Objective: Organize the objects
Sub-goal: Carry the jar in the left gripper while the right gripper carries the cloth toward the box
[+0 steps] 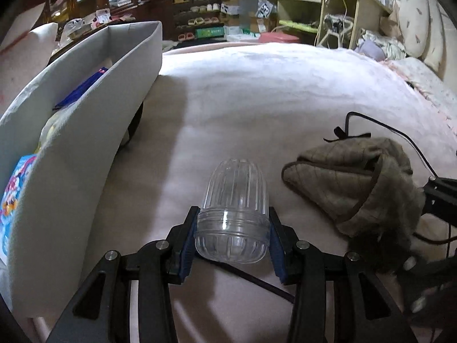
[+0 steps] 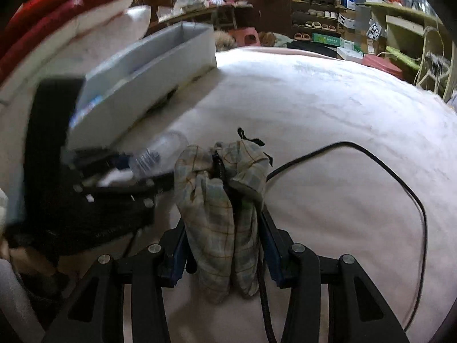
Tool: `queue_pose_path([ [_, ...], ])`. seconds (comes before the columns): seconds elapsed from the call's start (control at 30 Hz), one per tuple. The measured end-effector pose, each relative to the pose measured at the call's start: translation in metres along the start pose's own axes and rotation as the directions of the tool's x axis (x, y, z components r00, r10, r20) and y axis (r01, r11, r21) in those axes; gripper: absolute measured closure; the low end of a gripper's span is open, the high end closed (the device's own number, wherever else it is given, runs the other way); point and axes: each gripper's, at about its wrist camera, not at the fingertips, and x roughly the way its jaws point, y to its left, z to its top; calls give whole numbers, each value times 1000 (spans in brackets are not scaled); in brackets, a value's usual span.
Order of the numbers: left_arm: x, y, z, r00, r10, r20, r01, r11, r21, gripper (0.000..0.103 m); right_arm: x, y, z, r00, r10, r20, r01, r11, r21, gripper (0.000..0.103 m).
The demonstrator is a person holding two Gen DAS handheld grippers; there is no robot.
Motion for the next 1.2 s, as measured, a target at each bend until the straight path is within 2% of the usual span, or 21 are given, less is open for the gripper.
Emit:
queue_pose_path([
  [0.03, 1, -1, -1, 1000, 3, 7, -3, 1000, 1, 58, 6, 3, -2, 999, -30, -29, 30, 999, -19, 54],
  [0.1, 0, -1, -2, 1000, 9, 9, -9, 1000, 4, 56, 12, 15, -4, 993, -114, -35, 111, 991, -75, 48],
  [0.13, 0, -1, -3, 1000, 11, 12, -11, 1000, 6, 55, 15, 18, -3, 988, -148, -45, 144, 986, -79, 39],
  [0.17, 1, -1, -3, 1000, 13, 16, -14, 1000, 8, 55, 17, 18, -3, 985, -166, -56, 162, 984, -68, 35],
  [0.3, -2, 3, -7, 1000, -2, 16, 2, 1000, -3, 51, 21, 5, -2, 992, -106, -61, 108, 994, 32, 23],
  [0.37, 0, 2, -6, 1000, -4, 16, 4, 1000, 1, 49, 23, 7, -4, 996, -76, -43, 76, 997, 13, 7],
  [0.43, 0, 0, -5, 1000, 6, 16, -6, 1000, 13, 47, 26, 15, -9, 997, -79, -11, 79, 996, -32, 0],
  [0.5, 1, 0, -4, 1000, 15, 15, -15, 1000, 17, 46, 30, 22, -8, 995, -104, -10, 103, 993, -56, 0],
  [0.6, 0, -2, -5, 1000, 22, 13, -23, 1000, 16, 43, 27, 20, -9, 996, -90, -6, 90, 995, -42, 0],
  [0.73, 2, -5, -4, 998, 67, 11, -68, 997, 22, 34, 27, 21, -8, 994, -108, -9, 108, 993, -42, 0],
  [1.0, 2, 3, -5, 999, 31, 8, -31, 999, -8, 34, 27, 23, -9, 991, -132, -5, 132, 991, -37, 0],
  [1.2, 2, 1, -6, 999, 36, 9, -36, 999, -6, 33, 26, 23, -12, 991, -137, 10, 137, 990, -37, 0],
])
